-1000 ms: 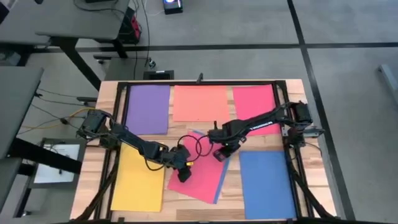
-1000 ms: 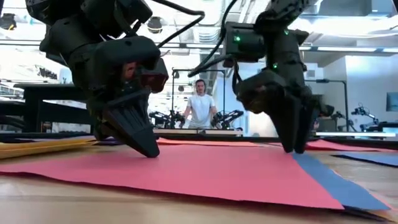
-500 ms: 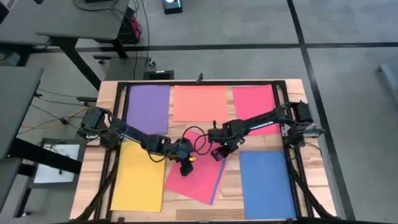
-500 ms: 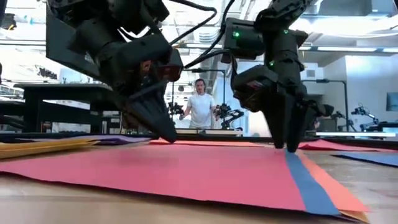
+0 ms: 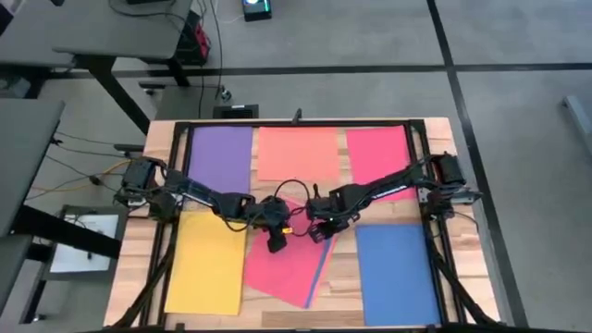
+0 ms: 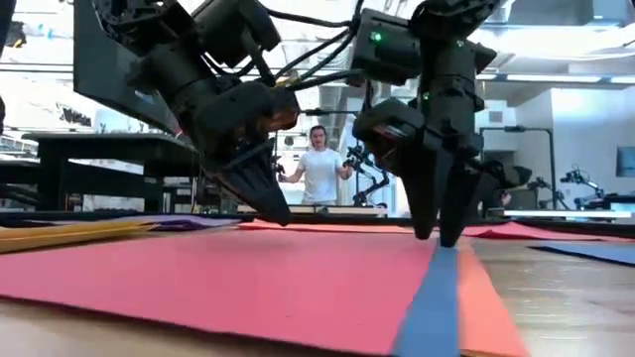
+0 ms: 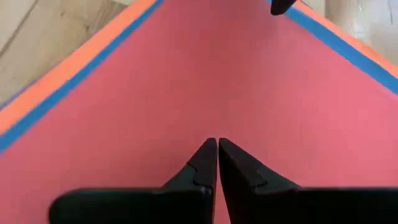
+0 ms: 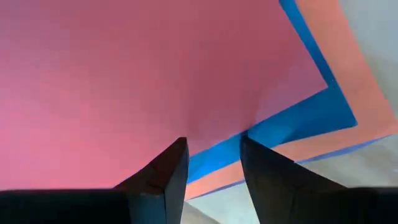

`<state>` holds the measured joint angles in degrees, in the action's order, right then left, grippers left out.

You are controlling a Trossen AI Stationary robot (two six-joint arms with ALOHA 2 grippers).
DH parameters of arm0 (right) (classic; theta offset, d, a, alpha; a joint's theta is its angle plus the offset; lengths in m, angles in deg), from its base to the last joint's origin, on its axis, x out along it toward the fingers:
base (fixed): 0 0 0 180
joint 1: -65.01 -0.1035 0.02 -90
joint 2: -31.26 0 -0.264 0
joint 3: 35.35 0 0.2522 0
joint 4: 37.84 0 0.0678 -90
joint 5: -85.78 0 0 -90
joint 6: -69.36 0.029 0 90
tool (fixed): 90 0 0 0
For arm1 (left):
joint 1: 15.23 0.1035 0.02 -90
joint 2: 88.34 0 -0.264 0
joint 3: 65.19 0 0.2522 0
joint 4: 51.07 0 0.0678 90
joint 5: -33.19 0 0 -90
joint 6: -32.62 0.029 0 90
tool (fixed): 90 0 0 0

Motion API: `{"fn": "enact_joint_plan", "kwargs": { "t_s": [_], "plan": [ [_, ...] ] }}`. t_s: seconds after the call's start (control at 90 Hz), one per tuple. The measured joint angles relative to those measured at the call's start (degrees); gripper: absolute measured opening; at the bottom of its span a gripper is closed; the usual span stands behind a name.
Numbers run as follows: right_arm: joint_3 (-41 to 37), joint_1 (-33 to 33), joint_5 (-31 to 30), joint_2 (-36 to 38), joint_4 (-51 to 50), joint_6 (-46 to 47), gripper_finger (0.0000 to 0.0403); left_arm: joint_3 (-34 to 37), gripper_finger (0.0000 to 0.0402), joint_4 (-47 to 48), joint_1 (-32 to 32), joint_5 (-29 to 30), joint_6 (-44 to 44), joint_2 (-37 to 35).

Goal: Organize paper
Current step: Stack the pink paper on top of the other pink paper

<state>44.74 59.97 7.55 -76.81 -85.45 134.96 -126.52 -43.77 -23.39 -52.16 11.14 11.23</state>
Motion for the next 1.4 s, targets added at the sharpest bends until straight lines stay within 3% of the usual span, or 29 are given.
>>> {"fn": "enact_joint_plan", "kwargs": {
  "t_s": [0.644, 0.867, 1.078, 1.4],
  "plan": [
    [-0.1, 0.6, -1.3, 0.3, 4.7, 3.6, 0.0138, -0.2, 0.0, -3.2, 0.0, -3.4, 5.8, 6.2],
    [-0.1, 0.7, 3.0, 4.1, 2.1, 3.7, 0.0138, -0.2, 0.0, -3.0, -0.1, -3.3, 5.3, 6.2],
    [-0.1, 0.6, 3.6, 5.9, 3.0, 5.0, 0.0138, -0.2, 0.0, -2.9, -0.2, -3.4, 6.7, 6.3],
    [-0.1, 0.4, 12.3, 5.7, 0.5, 3.4, 0.0138, -0.1, 0.0, -3.5, -0.2, -3.4, 6.7, 6.3]
  ]
}}
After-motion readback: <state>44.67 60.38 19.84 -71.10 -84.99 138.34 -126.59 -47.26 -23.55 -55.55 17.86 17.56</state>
